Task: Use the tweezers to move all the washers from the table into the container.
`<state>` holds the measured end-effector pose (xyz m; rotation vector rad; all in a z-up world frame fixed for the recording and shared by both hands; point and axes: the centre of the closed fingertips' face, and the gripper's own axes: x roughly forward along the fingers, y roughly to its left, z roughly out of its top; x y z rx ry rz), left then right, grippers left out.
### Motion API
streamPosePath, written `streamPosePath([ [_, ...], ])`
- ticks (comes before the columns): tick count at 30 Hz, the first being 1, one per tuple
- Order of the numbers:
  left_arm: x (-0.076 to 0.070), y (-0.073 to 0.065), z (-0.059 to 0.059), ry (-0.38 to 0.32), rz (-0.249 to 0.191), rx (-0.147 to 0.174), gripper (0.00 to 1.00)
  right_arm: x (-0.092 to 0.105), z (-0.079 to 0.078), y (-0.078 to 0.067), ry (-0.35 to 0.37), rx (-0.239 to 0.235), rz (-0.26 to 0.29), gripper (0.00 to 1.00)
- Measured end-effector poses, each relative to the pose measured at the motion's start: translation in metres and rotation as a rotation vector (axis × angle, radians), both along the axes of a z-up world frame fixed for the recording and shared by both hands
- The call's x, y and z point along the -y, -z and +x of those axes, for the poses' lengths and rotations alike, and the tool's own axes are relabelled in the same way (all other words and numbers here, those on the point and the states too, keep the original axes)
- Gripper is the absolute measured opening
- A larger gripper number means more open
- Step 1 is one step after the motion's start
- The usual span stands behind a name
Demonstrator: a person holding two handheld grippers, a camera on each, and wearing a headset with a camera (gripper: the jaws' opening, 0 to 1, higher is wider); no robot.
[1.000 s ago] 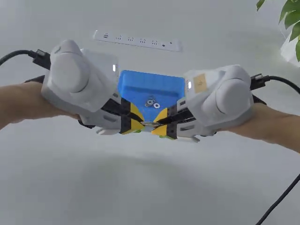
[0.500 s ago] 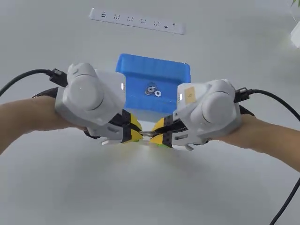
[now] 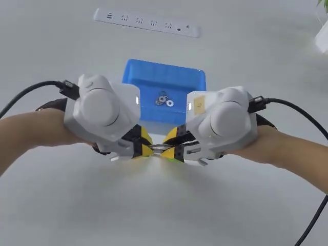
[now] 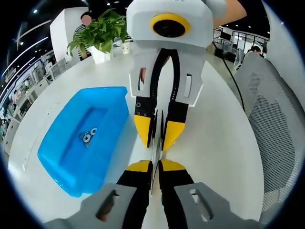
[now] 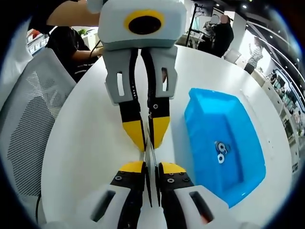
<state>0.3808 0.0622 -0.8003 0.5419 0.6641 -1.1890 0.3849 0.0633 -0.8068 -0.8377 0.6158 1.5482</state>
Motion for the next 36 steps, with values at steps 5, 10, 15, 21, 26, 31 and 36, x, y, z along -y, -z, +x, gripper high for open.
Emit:
streamPosePath([
  [5,0.0,-0.001,0.0,-0.018,-0.002,-0.01,0.1,0.0,0.003,0.0,0.012,0.006,-0.011,0.16],
  [10,-0.002,-0.001,0.002,-0.044,-0.004,-0.015,0.14,0.001,0.006,-0.001,0.044,-0.014,-0.009,0.19],
  [15,-0.006,-0.001,0.003,-0.065,0.013,-0.006,0.22,0.004,0.008,-0.001,0.11,-0.032,0.002,0.21],
  [21,-0.019,-0.015,-0.003,-0.146,-0.033,-0.016,0.25,0.011,0.007,-0.02,0.238,-0.071,0.091,0.21],
  [26,-0.029,-0.037,-0.013,-0.253,-0.147,-0.022,0.33,0.03,0.008,-0.049,0.329,-0.001,0.191,0.22],
  [31,-0.03,-0.071,-0.026,-0.32,-0.275,-0.01,0.5,0.047,0.004,-0.084,0.41,0.033,0.325,0.28],
  [36,-0.033,-0.089,-0.038,-0.326,-0.273,0.041,0.65,0.057,-0.003,-0.106,0.416,0.056,0.369,0.41],
])
